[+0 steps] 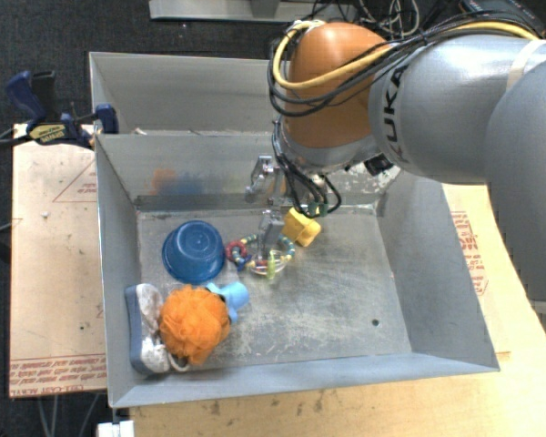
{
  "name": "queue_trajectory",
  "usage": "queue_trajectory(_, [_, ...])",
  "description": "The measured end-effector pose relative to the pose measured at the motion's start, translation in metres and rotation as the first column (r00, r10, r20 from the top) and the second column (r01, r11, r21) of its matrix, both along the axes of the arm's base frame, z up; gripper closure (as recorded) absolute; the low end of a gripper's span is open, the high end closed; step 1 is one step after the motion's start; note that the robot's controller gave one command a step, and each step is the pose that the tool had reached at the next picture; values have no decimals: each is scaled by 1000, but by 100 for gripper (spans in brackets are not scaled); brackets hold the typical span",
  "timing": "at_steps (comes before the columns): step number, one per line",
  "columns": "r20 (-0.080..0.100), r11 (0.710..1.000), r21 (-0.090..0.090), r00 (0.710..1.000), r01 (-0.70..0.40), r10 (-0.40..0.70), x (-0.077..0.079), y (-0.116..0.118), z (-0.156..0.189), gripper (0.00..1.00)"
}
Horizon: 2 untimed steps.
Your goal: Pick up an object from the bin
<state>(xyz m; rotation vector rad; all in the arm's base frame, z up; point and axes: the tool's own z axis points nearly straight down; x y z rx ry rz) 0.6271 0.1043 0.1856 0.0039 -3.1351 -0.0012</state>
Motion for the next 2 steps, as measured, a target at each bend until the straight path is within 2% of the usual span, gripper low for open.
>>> queue_trajectory(1, [8,1000,1,1000,2,-2,2,0,5,0])
queue_trajectory(2, [12,994,0,994,-110,110,-3,-24,-39,0])
